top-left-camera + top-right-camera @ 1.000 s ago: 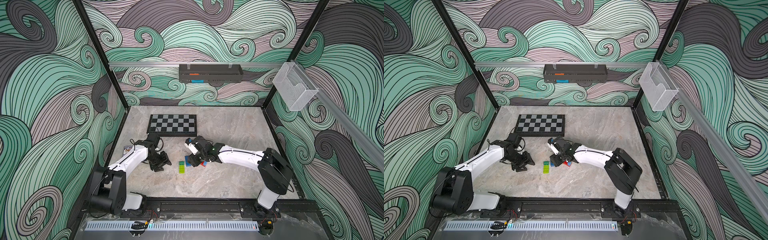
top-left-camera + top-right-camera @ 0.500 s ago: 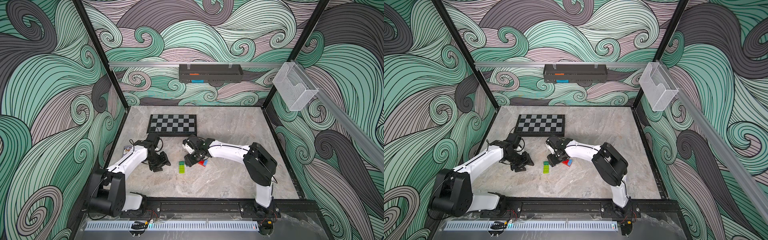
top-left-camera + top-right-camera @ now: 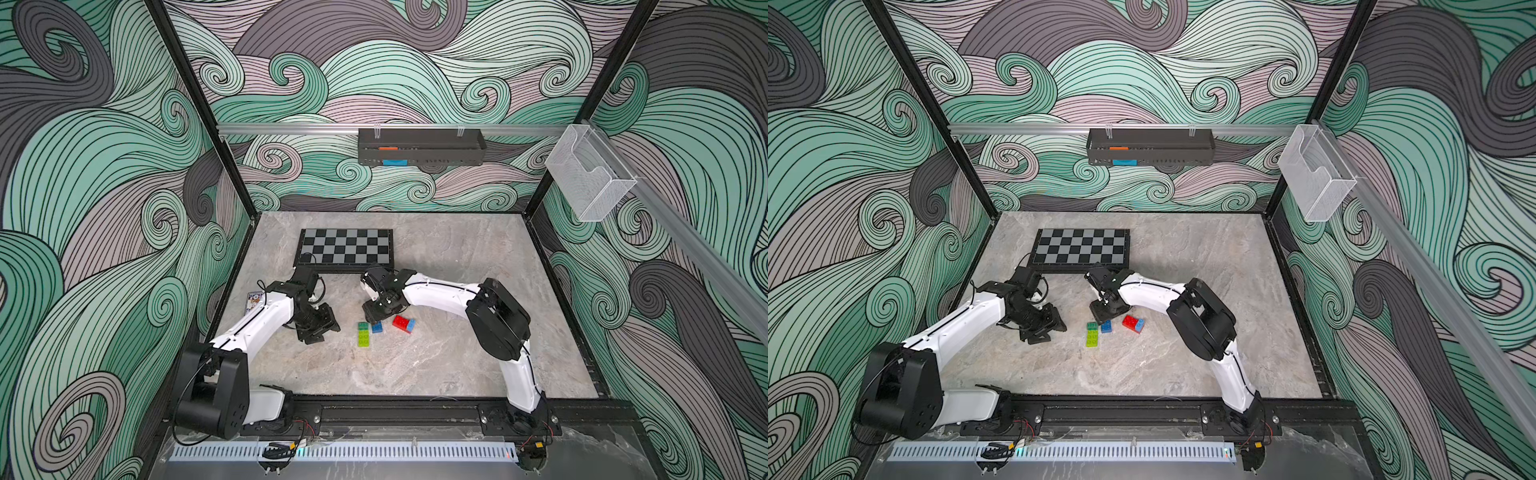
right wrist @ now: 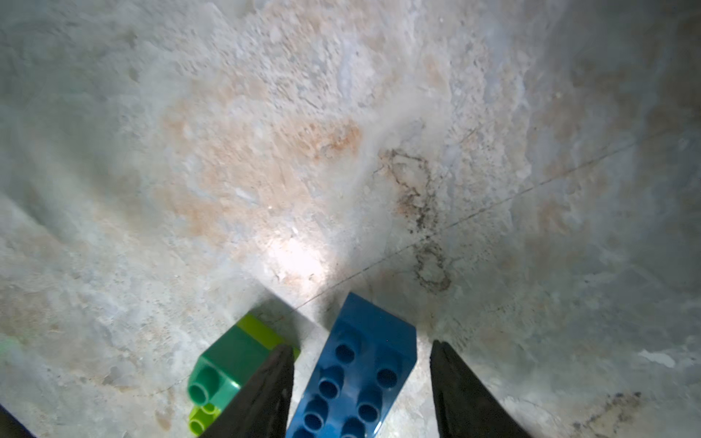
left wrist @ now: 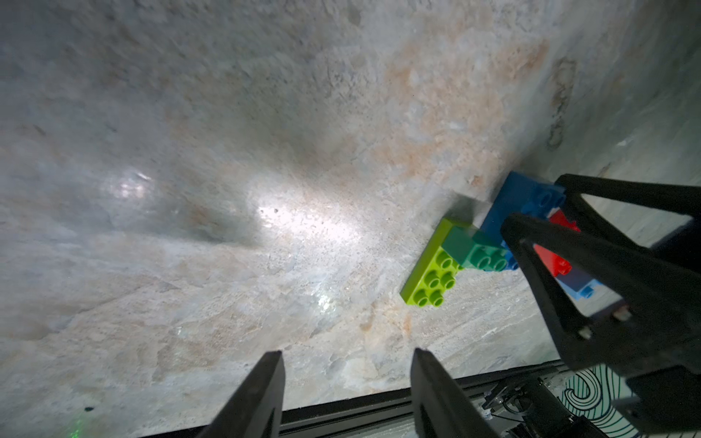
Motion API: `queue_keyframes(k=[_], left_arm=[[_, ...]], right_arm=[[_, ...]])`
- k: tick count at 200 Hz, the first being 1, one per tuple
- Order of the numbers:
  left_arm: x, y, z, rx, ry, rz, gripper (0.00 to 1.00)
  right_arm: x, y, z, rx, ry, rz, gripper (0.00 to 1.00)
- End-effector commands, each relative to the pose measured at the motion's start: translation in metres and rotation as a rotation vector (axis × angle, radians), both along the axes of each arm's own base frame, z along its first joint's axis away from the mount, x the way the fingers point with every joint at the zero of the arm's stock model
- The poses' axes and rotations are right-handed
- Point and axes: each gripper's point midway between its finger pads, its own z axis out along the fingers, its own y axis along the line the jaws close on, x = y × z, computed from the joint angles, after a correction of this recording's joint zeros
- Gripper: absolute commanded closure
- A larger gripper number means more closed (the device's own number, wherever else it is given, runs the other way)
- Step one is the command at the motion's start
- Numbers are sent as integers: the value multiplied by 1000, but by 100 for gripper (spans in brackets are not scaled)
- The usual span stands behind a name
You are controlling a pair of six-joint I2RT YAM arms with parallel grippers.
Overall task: Assemble the number 5 with lego
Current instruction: Pick up the lego brick from the center of the board.
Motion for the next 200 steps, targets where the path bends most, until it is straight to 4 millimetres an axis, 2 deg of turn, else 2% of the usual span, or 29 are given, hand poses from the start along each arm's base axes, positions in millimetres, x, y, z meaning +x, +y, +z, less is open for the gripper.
queue_keyframes(k=[1, 23, 45, 63, 91, 109, 145, 169, 200], left_arm=[[-8, 3, 0, 21, 13, -20, 42], [-9, 3, -3, 22, 20, -24, 43], [-11, 0, -7, 23, 39, -36, 42], [-15, -4, -11, 24, 61, -58, 43], [-20, -15, -19, 26, 93, -119, 47], [-26, -23, -33, 50, 141, -173, 52], [-31, -35, -53, 116, 183, -242, 60], [-28, -43, -59, 136, 182, -265, 61], [-20, -60, -65, 159, 175, -310, 61]], right_arm=[[2, -7, -3, -44, 2, -16, 41], [0, -7, -4, -44, 11, -11, 47], [-2, -6, -7, -41, 22, -2, 60], [-3, -3, -2, -22, 25, 7, 63], [-4, 3, 24, 36, -1, 40, 66], [-6, 4, 48, 86, -37, 61, 66], [-17, -10, 86, 153, -109, 86, 66], [-25, -24, 99, 182, -142, 79, 66], [-33, -43, 101, 188, -162, 59, 66]])
